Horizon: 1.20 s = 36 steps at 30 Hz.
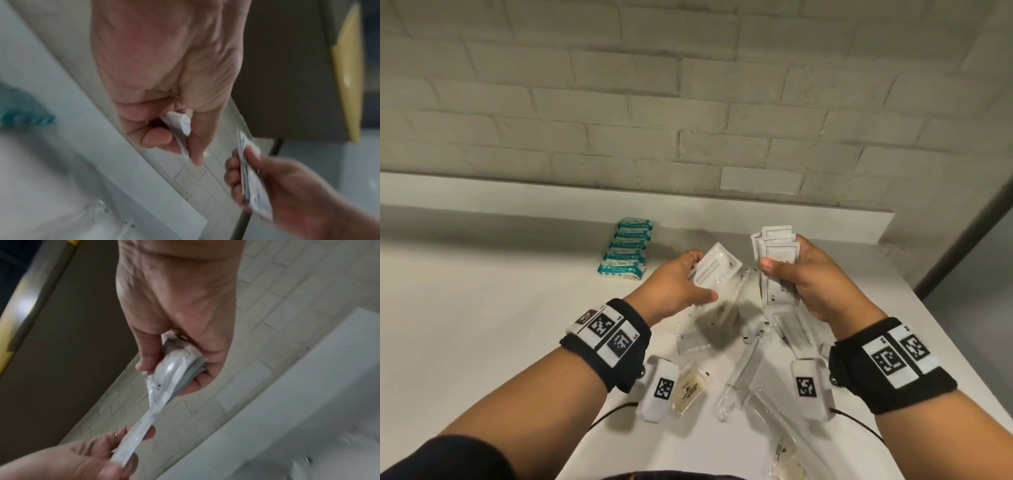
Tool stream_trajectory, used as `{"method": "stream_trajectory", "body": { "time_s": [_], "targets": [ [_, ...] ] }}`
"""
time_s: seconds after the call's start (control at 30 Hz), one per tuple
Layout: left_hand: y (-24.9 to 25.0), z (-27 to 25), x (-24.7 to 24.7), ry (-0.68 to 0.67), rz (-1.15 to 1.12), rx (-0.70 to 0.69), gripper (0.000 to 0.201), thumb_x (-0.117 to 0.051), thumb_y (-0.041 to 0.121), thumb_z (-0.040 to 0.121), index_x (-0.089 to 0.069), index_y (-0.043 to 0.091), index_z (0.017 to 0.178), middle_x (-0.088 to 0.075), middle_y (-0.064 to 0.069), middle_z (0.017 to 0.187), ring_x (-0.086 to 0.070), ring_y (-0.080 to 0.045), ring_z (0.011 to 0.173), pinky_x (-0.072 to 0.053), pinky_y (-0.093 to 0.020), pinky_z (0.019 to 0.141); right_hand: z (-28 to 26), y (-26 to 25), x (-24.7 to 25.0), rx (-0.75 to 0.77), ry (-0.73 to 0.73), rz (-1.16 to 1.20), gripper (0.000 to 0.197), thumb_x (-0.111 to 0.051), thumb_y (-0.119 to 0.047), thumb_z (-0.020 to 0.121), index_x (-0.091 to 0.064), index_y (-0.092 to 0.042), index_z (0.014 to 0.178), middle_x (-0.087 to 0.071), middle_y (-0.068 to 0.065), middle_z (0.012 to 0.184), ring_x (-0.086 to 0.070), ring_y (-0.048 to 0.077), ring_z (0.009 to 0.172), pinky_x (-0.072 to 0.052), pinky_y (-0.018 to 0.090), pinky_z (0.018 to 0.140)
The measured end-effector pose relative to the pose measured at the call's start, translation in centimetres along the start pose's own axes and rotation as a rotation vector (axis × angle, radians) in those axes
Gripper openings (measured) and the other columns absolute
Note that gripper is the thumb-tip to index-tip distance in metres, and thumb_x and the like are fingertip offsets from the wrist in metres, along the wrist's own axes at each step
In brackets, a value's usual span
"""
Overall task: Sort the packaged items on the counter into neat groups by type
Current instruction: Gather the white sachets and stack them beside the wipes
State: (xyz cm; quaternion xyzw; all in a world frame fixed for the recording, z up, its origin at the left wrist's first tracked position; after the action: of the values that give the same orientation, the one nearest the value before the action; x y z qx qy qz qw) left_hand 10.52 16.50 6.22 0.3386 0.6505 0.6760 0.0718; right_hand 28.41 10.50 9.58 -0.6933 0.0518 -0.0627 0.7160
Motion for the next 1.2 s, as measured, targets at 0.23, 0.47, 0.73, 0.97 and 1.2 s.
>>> {"method": "stream_trajectory", "body": {
  "time_s": [0.23, 0.47, 0.73, 0.97, 1.2],
  "targets": [
    [2.3, -0.4, -1.8, -0.197, 0.361, -0.139, 0.066, -0.082, 0.016, 0.072, -0.050, 0.026, 0.129, -0.065, 0.010, 0.110, -0.062, -0.008, 0.097, -0.046, -0.013, 0.075, 0.0, -1.4, -5.3, 0.082, -0.405, -0.627, 0.025, -0.069, -0.010, 0.086, -0.060, -0.023, 0.105, -0.063, -0.007, 0.098, -0.062, 0.005, 0.087, -0.048, 0.020, 0.080],
    [0.8, 0.9, 2.1, 0.068, -0.690, -0.113, 0.055, -0.069, 0.001, 0.078, -0.047, 0.019, 0.125, -0.068, -0.012, 0.096, -0.070, -0.018, 0.079, -0.058, -0.031, 0.068, 0.9, 1.8, -3.5, -0.059, -0.152, -0.002, 0.043, -0.069, -0.012, 0.081, -0.056, -0.010, 0.123, -0.069, 0.013, 0.112, -0.067, 0.025, 0.096, -0.053, 0.042, 0.086],
    [1.2, 0.8, 0.0, 0.067, -0.659, -0.057, 0.028, -0.056, 0.027, 0.092, -0.065, 0.006, 0.109, -0.069, -0.013, 0.097, -0.068, -0.022, 0.080, -0.058, -0.028, 0.070, 1.3, 1.3, -5.0, -0.061, -0.182, -0.052, 0.059, -0.072, -0.018, 0.077, -0.044, -0.007, 0.128, -0.066, 0.017, 0.114, -0.068, 0.025, 0.097, -0.056, 0.039, 0.081],
    [1.0, 0.6, -2.7, -0.039, -0.831, 0.149, 0.027, -0.053, 0.032, 0.095, -0.067, 0.011, 0.106, -0.071, -0.011, 0.093, -0.069, -0.027, 0.086, -0.056, -0.041, 0.081, 1.3, 1.4, -7.6, -0.088, -0.128, -0.111, 0.079, -0.069, -0.016, 0.085, -0.020, -0.029, 0.146, -0.058, 0.004, 0.127, -0.064, 0.024, 0.107, -0.054, 0.042, 0.090],
    [0.4, 0.5, -1.3, 0.002, -1.041, 0.137, 0.037, -0.044, 0.026, 0.100, -0.076, 0.013, 0.087, -0.074, -0.009, 0.087, -0.071, -0.020, 0.080, -0.056, -0.041, 0.076, 0.6, 2.7, -6.5, -0.251, -0.054, -0.007, 0.087, -0.067, -0.011, 0.087, -0.008, -0.025, 0.150, -0.066, 0.019, 0.112, -0.070, 0.029, 0.075, -0.057, 0.036, 0.051]
  ]
}}
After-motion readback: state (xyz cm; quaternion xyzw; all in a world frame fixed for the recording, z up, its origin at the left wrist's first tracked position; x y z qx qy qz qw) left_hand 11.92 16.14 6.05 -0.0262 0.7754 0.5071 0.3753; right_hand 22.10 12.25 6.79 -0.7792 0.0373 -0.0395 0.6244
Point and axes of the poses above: each hand's wrist, its own z-axis towards the middle knuckle, its own x-axis out of the back of the hand, y = z × x, the point moved 7 cm from there along z, towards the middle knuckle
